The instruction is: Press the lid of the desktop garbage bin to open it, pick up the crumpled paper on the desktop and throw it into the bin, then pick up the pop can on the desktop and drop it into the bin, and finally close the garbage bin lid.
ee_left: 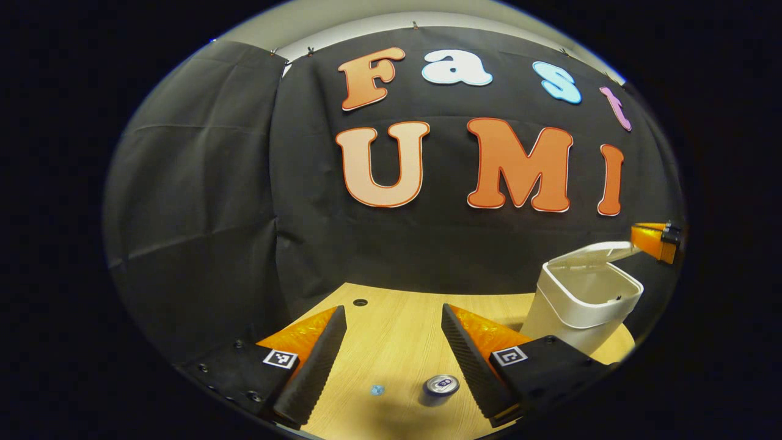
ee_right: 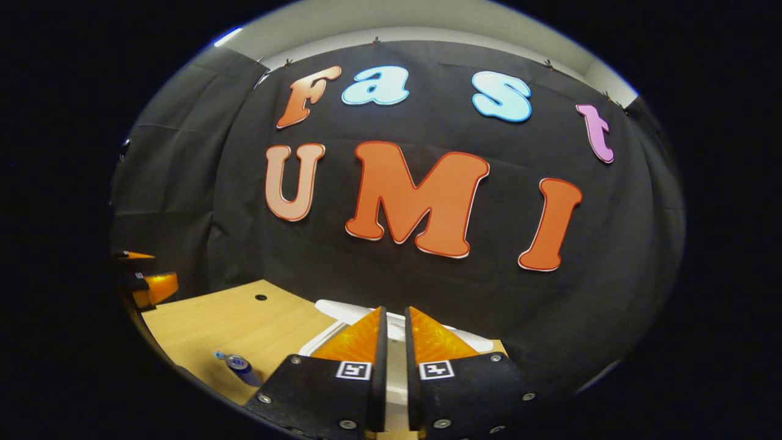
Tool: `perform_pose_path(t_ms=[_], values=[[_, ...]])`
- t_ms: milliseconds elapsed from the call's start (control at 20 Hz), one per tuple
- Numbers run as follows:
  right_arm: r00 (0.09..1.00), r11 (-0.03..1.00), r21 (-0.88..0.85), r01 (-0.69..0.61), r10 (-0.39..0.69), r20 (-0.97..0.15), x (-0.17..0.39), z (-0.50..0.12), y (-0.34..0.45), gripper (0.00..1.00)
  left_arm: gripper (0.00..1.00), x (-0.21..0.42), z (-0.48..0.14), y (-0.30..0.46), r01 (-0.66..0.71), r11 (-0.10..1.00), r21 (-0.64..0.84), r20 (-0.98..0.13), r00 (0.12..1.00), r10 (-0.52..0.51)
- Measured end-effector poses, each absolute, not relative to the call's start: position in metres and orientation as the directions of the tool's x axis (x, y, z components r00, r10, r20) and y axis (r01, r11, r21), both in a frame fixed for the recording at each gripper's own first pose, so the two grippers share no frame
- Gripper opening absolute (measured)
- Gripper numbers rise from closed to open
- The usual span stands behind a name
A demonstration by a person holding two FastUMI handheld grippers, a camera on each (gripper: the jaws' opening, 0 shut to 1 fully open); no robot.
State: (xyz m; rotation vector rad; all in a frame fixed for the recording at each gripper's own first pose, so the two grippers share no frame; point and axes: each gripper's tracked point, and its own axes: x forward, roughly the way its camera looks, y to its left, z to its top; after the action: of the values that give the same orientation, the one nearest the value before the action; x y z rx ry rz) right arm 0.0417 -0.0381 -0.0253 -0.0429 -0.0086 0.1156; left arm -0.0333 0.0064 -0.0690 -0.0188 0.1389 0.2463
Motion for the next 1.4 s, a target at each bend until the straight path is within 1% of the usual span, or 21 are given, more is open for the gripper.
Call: perform_pose_path(t_ms=[50,100,250,300,350,500,600,650,800,850,900,950,1050,1100,1150,1250,1400], values=[[0.991,0.990,-0.050,-0.132,0.133,0.026,0.039,-0.018,-0.032,0.20,0.99,-0.033,-0.073,0.008,-0.240,0.971,-0.004,-0.144,0.961,0.237],[0.990,0.988,-0.072,-0.136,0.139,0.040,0.037,-0.014,-0.027,0.33,0.99,-0.031,-0.076,0.011,-0.236,0.972,-0.006,-0.155,0.960,0.233],[0.987,0.983,-0.115,-0.141,0.148,0.058,0.033,-0.012,-0.011,0.43,1.00,-0.021,-0.084,0.020,-0.210,0.978,-0.003,-0.182,0.961,0.206],[0.987,0.983,-0.106,-0.150,0.156,0.046,0.032,-0.017,-0.001,0.48,0.99,-0.017,-0.086,0.023,-0.194,0.981,0.002,-0.190,0.963,0.191],[0.986,0.982,-0.094,-0.163,0.166,0.026,0.030,-0.024,0.009,0.48,0.99,-0.015,-0.090,0.026,-0.178,0.984,0.004,-0.205,0.963,0.176],[0.980,0.978,-0.062,-0.199,0.197,-0.038,0.027,-0.046,0.037,0.69,0.99,-0.009,-0.109,0.033,-0.131,0.991,0.000,-0.270,0.955,0.126],[0.972,0.975,-0.027,-0.222,0.219,-0.085,0.024,-0.061,0.056,0.77,1.00,-0.008,-0.127,0.036,-0.096,0.995,-0.018,-0.330,0.940,0.085],[0.966,0.971,-0.014,-0.239,0.236,-0.107,0.022,-0.069,0.068,0.79,1.00,-0.007,-0.136,0.040,-0.082,0.996,-0.026,-0.362,0.930,0.067],[0.944,0.959,-0.024,-0.282,0.273,-0.184,0.015,-0.096,0.099,0.88,1.00,-0.006,-0.166,0.050,-0.058,0.998,-0.024,-0.463,0.885,0.040],[0.934,0.953,-0.028,-0.303,0.291,-0.207,0.011,-0.102,0.110,0.90,1.00,-0.010,-0.174,0.047,-0.044,0.999,-0.028,-0.492,0.870,0.025],[0.926,0.948,-0.026,-0.319,0.305,-0.223,0.008,-0.110,0.122,0.93,0.96,-0.011,-0.182,0.045,-0.031,0.999,-0.034,-0.522,0.853,0.008],[0.918,0.943,-0.021,-0.332,0.318,-0.236,0.005,-0.117,0.132,0.94,0.99,-0.014,-0.190,0.047,-0.019,0.999,-0.038,-0.548,0.836,-0.005],[0.901,0.936,-0.005,-0.351,0.336,-0.276,0.002,-0.136,0.149,0.96,1.00,-0.020,-0.199,0.048,0.010,0.999,-0.042,-0.593,0.805,-0.033],[0.892,0.934,0.009,-0.357,0.344,-0.293,0.000,-0.144,0.157,0.97,0.95,-0.021,-0.206,0.048,0.026,0.999,-0.041,-0.613,0.789,-0.046],[0.886,0.934,0.025,-0.358,0.348,-0.307,0.000,-0.151,0.163,0.98,0.99,-0.020,-0.217,0.047,0.043,0.998,-0.046,-0.633,0.771,-0.063],[0.872,0.934,0.058,-0.351,0.349,-0.343,0.001,-0.168,0.176,0.98,0.99,-0.018,-0.238,0.046,0.065,0.995,-0.074,-0.677,0.730,-0.098],[0.862,0.939,0.063,-0.337,0.335,-0.381,0.006,-0.188,0.188,0.99,0.99,-0.015,-0.269,0.042,0.097,0.988,-0.116,-0.734,0.662,-0.152]])
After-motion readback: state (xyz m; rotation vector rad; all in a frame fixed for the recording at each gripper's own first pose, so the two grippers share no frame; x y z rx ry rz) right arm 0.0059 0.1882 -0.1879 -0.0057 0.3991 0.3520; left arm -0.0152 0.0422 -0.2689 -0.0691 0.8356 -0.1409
